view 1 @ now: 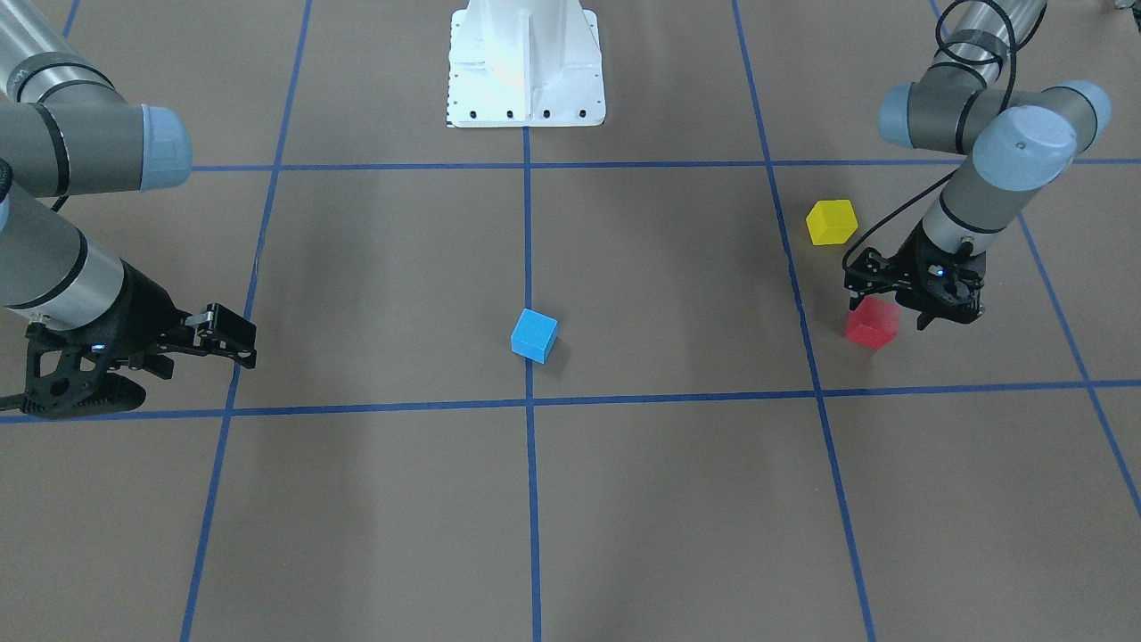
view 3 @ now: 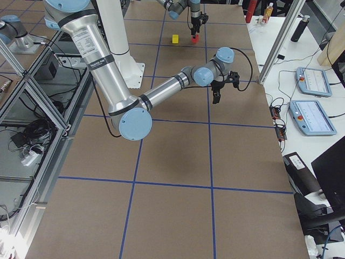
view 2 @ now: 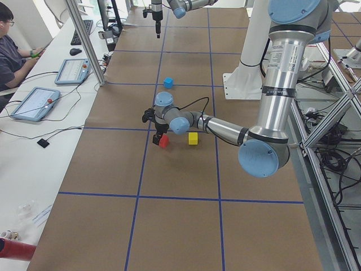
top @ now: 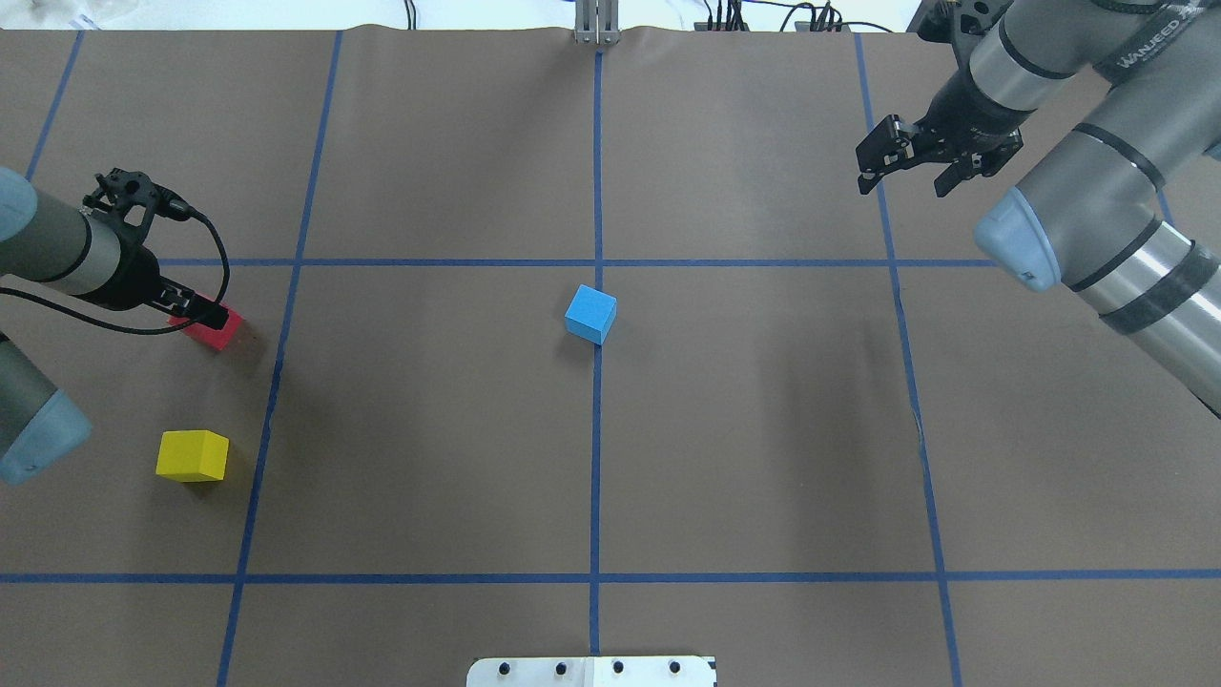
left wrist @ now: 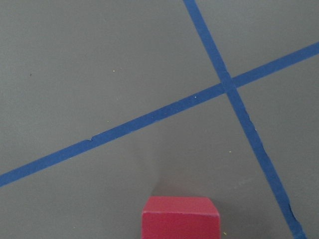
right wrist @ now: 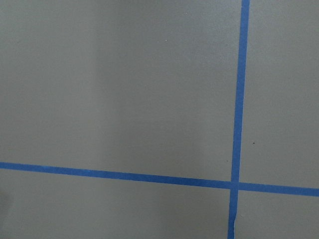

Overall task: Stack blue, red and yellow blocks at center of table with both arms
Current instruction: 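Withdraw the right gripper while the left gripper descends onto the red cube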

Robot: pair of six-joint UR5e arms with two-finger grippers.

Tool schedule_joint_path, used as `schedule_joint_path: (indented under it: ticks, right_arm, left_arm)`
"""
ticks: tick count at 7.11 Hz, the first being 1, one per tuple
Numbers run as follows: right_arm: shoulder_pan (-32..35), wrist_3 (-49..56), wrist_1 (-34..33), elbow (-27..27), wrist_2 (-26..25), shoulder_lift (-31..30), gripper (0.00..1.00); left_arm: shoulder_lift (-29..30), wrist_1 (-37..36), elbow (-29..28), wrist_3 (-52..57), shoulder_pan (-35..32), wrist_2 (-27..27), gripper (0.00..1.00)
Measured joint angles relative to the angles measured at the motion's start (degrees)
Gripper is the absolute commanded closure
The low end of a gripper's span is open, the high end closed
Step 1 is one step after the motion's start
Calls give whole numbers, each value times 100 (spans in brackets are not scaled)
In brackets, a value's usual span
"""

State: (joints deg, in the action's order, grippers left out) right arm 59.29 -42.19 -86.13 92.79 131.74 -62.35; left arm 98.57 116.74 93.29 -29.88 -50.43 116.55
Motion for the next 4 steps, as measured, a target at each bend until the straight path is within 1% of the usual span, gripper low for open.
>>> schedule_joint_path:
  ticks: [1, 2, 4]
  right_arm:
    - [12, 0, 0, 33, 2, -36, 0]
    - [23, 0, 0, 72, 6, -71, 0]
    - [56, 0, 0, 96, 13, -101, 0]
  left_arm:
    - [20, 0, -41, -6, 39, 0, 48]
    - [20, -4, -58, -23, 95, -11, 99]
    - [-21, -60, 28, -49, 169, 1, 100]
